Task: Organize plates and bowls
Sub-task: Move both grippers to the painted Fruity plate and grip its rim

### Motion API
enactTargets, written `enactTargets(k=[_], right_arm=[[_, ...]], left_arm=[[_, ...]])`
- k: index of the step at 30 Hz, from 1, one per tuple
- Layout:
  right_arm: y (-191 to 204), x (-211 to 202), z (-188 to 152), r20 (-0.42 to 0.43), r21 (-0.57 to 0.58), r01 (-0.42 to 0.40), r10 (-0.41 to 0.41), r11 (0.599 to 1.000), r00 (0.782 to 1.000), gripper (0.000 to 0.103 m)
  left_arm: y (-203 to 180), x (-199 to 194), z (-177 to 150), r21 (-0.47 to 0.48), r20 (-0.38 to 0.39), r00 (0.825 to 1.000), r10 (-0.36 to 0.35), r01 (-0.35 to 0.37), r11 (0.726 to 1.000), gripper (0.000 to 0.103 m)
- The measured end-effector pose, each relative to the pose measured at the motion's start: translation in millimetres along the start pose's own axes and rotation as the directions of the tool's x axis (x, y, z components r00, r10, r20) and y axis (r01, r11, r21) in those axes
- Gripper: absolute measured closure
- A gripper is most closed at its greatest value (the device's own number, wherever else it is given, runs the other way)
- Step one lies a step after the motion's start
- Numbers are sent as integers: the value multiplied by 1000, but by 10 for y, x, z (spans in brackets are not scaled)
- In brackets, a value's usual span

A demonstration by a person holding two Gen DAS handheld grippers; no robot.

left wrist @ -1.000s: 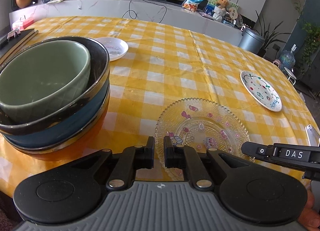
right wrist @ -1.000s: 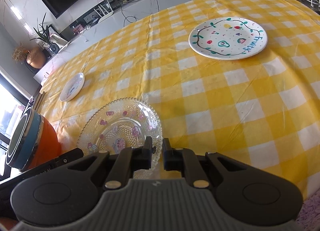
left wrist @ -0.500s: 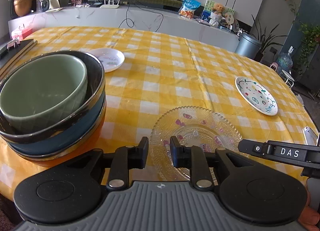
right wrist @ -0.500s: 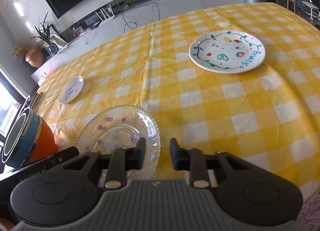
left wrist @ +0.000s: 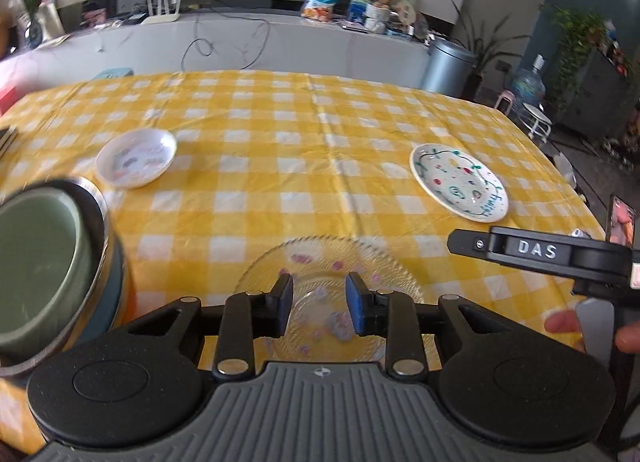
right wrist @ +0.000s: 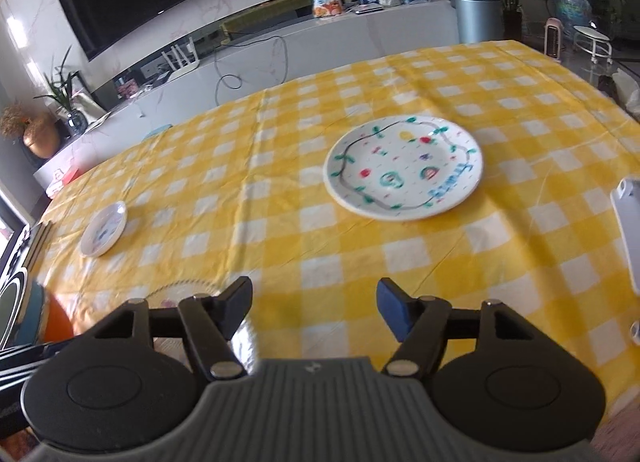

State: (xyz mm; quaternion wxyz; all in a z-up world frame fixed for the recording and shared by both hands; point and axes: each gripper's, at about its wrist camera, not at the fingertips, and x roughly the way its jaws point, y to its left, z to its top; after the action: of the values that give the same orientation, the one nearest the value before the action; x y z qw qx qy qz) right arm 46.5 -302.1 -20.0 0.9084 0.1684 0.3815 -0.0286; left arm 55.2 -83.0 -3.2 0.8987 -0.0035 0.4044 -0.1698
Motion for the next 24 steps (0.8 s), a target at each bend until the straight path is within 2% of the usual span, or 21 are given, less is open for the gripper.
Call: enactTargets(k=[7, 12, 14, 17, 24], right_arm=[[-200, 129, 344, 17, 14, 61, -61, 998, 998, 31], [-332, 259, 583, 33, -5, 107, -106, 994, 994, 32], [-411, 314, 656, 38, -7, 123, -123, 992, 992, 32], [-585, 425, 741, 20, 37, 129, -130, 991, 991, 32], [-851, 542, 861, 8, 103, 144, -146, 984, 989, 46]], left_arm=[[-286, 145, 310, 74, 0, 1000, -26, 26, 997, 68], [-406, 336, 515, 65, -35, 997, -61, 64, 996, 68], [-453, 416, 573, 70, -32, 997, -64, 66, 995, 65], [-509, 565, 654, 63, -47, 995, -83, 86, 994, 63], [-662, 922, 830, 58, -65, 990, -125, 129, 990, 63]])
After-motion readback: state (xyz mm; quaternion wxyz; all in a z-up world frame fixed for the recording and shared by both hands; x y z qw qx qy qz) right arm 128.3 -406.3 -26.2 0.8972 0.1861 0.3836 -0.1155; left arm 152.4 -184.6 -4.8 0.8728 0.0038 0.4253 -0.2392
